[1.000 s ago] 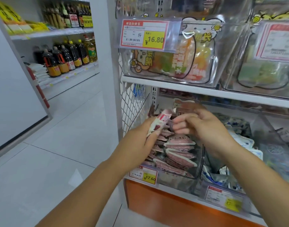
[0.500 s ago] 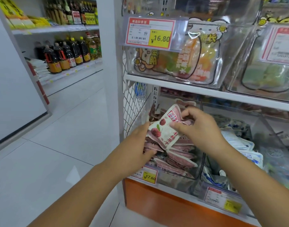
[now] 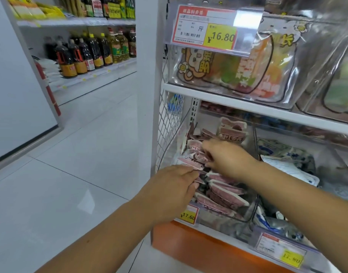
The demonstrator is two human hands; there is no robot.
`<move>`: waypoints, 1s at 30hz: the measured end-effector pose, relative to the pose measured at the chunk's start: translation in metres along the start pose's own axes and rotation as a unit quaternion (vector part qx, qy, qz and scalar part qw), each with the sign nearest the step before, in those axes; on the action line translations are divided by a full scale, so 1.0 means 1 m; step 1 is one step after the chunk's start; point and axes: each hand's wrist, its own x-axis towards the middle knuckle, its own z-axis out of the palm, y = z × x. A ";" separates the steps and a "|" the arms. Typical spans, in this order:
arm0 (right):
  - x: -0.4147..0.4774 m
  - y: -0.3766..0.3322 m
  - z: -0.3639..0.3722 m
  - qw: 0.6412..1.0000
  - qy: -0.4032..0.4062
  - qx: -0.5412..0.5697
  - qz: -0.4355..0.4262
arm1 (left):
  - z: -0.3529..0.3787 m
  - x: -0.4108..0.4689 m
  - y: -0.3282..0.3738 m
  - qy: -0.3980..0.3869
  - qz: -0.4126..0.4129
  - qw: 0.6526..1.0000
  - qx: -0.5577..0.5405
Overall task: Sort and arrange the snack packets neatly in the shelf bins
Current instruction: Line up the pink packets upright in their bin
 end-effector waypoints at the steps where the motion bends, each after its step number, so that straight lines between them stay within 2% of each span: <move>1: 0.007 0.000 0.002 1.000 -0.019 -0.024 -0.001 | 0.000 0.001 -0.001 0.002 0.004 1.000 0.000; 4: 0.026 -0.007 0.005 0.999 -0.026 -0.044 -0.015 | 0.000 0.002 -0.002 0.007 -0.007 1.000 -0.016; 8: 0.035 -0.010 0.003 0.998 -0.045 0.019 -0.026 | 0.002 0.004 -0.004 -0.002 -0.022 0.999 -0.023; 14: 0.039 -0.009 0.014 0.979 -0.203 -0.017 -0.008 | 0.003 0.009 -0.001 0.008 -0.081 0.995 -0.054; 16: 0.034 -0.007 0.005 0.973 -0.231 0.013 -0.009 | 0.002 0.014 -0.001 0.002 -0.093 0.994 -0.063; 18: 0.026 0.003 -0.010 0.979 -0.189 0.073 0.012 | 0.000 0.021 0.000 -0.015 -0.104 0.991 -0.078; 21: 0.023 0.028 -0.027 0.987 -0.022 0.121 0.102 | -0.001 0.034 0.002 -0.039 -0.110 0.988 -0.101; 22: 0.026 0.034 -0.027 0.987 -0.001 0.113 0.116 | -0.002 0.039 0.003 -0.046 -0.110 0.987 -0.107; 24: 0.035 0.039 -0.015 0.989 -0.030 0.100 0.107 | -0.003 0.045 0.007 -0.049 -0.112 0.986 -0.115; 26: 0.040 0.033 0.001 0.992 -0.080 0.078 0.058 | -0.002 0.051 0.006 -0.035 -0.117 0.986 -0.114; 30: 0.035 0.035 0.002 0.986 -0.153 0.068 0.010 | 0.011 0.063 -0.006 -0.053 -0.125 0.989 -0.061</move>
